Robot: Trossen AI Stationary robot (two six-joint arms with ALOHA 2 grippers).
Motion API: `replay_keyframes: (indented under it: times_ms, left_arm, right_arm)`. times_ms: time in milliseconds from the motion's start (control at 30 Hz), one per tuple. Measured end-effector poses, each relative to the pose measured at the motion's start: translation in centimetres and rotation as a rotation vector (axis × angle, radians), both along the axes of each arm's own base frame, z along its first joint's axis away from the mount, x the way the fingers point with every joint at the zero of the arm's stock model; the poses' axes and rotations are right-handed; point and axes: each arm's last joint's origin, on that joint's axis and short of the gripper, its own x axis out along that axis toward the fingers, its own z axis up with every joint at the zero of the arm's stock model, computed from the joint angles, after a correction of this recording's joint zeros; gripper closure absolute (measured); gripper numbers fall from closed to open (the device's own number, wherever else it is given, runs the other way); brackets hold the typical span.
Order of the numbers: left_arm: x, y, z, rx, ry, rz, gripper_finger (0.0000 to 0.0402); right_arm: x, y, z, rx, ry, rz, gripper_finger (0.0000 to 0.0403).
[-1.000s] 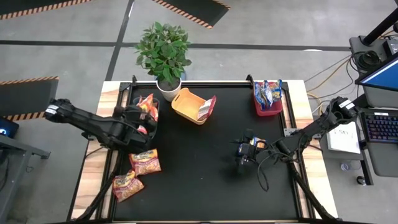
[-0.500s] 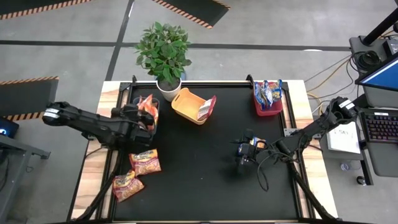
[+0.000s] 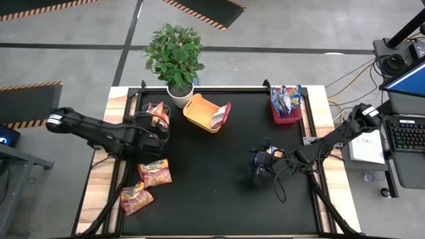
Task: Sort Maruchan noodles
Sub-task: Put the orange noodle pack into the blue bin, then put the blue noodle pack into the red bin
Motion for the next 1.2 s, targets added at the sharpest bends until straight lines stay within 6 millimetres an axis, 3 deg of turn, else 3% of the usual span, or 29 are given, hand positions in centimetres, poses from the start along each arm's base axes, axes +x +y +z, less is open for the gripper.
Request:
replay_keyframes:
  times_ms: [167,300,567,767,900,1067,1200]
  left_arm:
    - [1.2,-1.8,3.0,0.005,-0.015,-0.163,0.0170]
    - [2.1,-4.7,4.3,0.016,-0.033,-0.355,0.0170]
    - [4.9,-13.5,3.6,0.138,-0.014,-0.889,0.0170]
    - [7.2,-18.6,2.7,0.395,0.118,-1.270,0.0170]
    - [8.4,-19.0,2.5,0.501,0.192,-1.355,0.0170]
    - [9.1,-17.6,2.3,0.468,0.210,-1.299,0.0170]
    - [9.1,-17.1,2.1,0.434,0.220,-1.272,0.0170]
  right_arm:
    - [0.4,0.2,0.9,0.121,0.003,0.002,0.0134]
    - [0.7,0.4,1.8,0.284,0.118,0.023,0.0143]
    - [-0.2,0.1,1.8,0.506,0.397,-0.122,0.0186]
    - [-2.4,-1.6,1.9,0.627,0.667,-0.423,0.0253]
    - [-4.0,-2.5,1.8,0.647,0.833,-0.579,0.0312]
    - [-4.8,-2.7,0.8,0.688,0.905,-0.658,0.0376]
    - [-5.1,-2.8,-0.5,0.702,0.896,-0.694,0.0392]
